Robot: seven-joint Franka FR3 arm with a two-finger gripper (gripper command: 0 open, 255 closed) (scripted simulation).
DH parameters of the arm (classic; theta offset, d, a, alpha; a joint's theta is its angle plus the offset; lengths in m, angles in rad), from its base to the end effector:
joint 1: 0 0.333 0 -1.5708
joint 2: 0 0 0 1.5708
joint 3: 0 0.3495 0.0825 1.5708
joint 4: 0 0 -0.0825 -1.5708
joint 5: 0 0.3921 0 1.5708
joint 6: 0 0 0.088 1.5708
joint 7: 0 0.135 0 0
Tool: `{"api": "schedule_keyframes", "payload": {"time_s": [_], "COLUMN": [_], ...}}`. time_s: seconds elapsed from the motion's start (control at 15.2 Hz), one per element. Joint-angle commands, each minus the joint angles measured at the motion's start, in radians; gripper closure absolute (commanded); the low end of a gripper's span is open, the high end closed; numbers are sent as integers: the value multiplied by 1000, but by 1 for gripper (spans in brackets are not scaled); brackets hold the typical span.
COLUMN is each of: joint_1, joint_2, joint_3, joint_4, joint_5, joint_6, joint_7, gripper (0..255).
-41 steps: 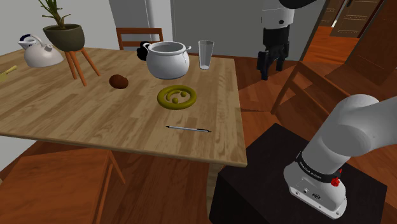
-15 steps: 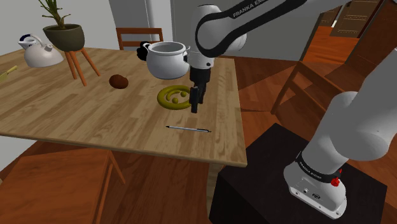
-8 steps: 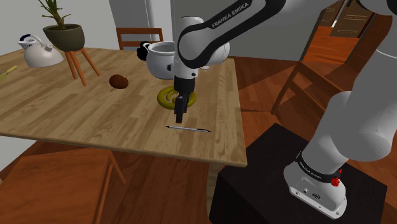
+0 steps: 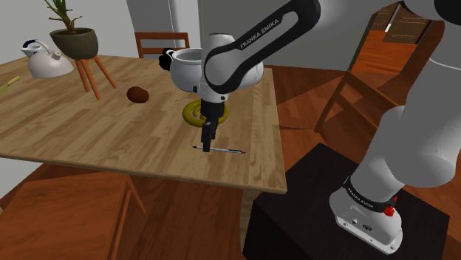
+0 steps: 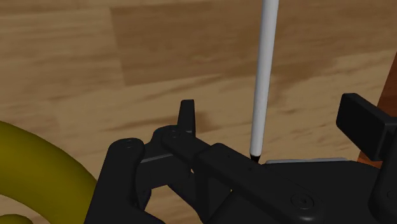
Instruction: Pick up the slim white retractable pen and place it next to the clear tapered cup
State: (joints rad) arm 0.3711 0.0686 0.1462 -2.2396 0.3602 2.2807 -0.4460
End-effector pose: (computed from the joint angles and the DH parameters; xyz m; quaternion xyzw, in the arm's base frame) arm 0.4600 0.2797 0.3388 -0.9262 -0.3502 0.0187 0.1386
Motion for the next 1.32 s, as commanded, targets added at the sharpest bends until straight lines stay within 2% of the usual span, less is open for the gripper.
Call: {"api": "schedule_keyframes", "payload": {"time_s": [0.0, 0.26, 0.33, 0.92, 1.25], "joint_1": [1, 0, 0, 1, -2], "joint_2": [1, 1, 1, 1, -39], "joint_3": [0, 0, 0, 0, -2], "joint_4": [-1, -1, -1, -1, 23], "joint_5": [1, 1, 1, 1, -10], "joint_6": [3, 2, 2, 3, -60], "joint_7": [0, 0, 0, 0, 20], "gripper": [0, 0, 255, 255, 255]}}
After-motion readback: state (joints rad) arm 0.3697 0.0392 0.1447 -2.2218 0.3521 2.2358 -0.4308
